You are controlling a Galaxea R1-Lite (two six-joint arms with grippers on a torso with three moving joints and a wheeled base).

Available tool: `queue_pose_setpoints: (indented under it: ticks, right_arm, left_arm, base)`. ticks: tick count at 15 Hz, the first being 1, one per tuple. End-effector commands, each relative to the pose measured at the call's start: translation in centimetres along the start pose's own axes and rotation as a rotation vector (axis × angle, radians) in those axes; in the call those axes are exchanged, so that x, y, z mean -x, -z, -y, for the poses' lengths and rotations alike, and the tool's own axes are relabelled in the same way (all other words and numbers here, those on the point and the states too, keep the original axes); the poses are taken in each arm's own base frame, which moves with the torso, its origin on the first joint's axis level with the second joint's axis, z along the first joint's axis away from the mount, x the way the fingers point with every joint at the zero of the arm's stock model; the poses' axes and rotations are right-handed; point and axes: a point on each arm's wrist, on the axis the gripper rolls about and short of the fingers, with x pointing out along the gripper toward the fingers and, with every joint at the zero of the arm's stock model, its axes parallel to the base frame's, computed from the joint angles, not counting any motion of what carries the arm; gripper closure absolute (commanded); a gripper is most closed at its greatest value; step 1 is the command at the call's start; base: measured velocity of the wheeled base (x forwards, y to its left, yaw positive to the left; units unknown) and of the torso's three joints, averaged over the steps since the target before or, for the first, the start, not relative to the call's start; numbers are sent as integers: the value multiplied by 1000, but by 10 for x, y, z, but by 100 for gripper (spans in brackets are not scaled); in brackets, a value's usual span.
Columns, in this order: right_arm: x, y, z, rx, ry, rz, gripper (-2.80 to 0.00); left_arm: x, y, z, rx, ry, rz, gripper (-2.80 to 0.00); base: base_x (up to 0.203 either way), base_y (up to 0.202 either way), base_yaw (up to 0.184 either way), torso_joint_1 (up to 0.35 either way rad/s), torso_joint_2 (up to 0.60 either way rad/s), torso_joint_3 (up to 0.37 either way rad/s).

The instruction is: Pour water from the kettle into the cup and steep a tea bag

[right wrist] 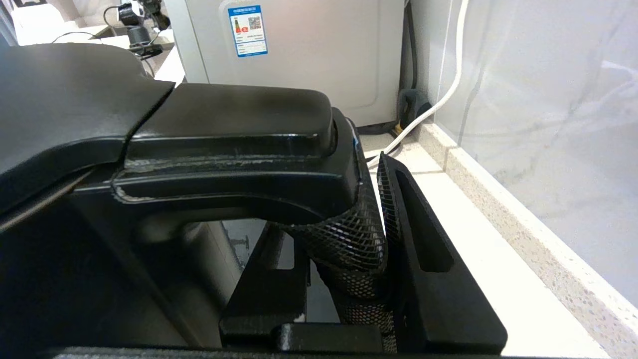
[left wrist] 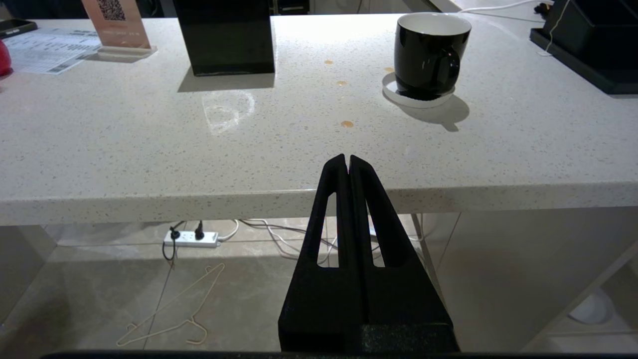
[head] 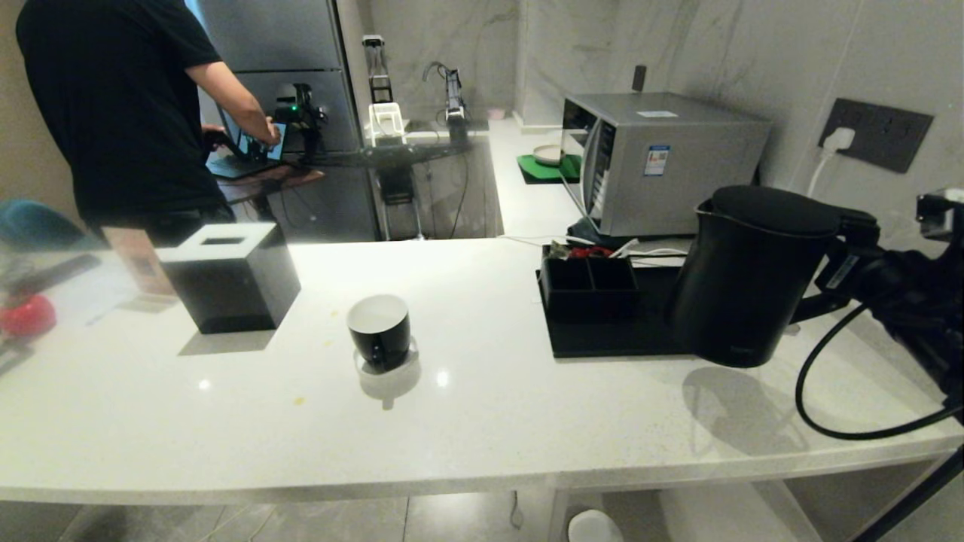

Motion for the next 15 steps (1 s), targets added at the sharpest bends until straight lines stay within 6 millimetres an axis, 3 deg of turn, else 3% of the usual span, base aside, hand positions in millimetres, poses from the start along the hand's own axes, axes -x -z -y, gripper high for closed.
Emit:
queue_pose_setpoints:
  ticks: [1, 15]
  right_arm:
    - [2, 2, 1, 1, 1, -4, 0]
    - [4, 5, 1, 1, 1, -20, 0]
  left_arm:
    - [0, 0, 0, 0, -1, -1, 0]
    - [0, 0, 0, 3, -1, -1, 0]
  base:
    - [0, 0, 0, 0, 0, 0]
    - [0, 0, 0, 0, 0, 0]
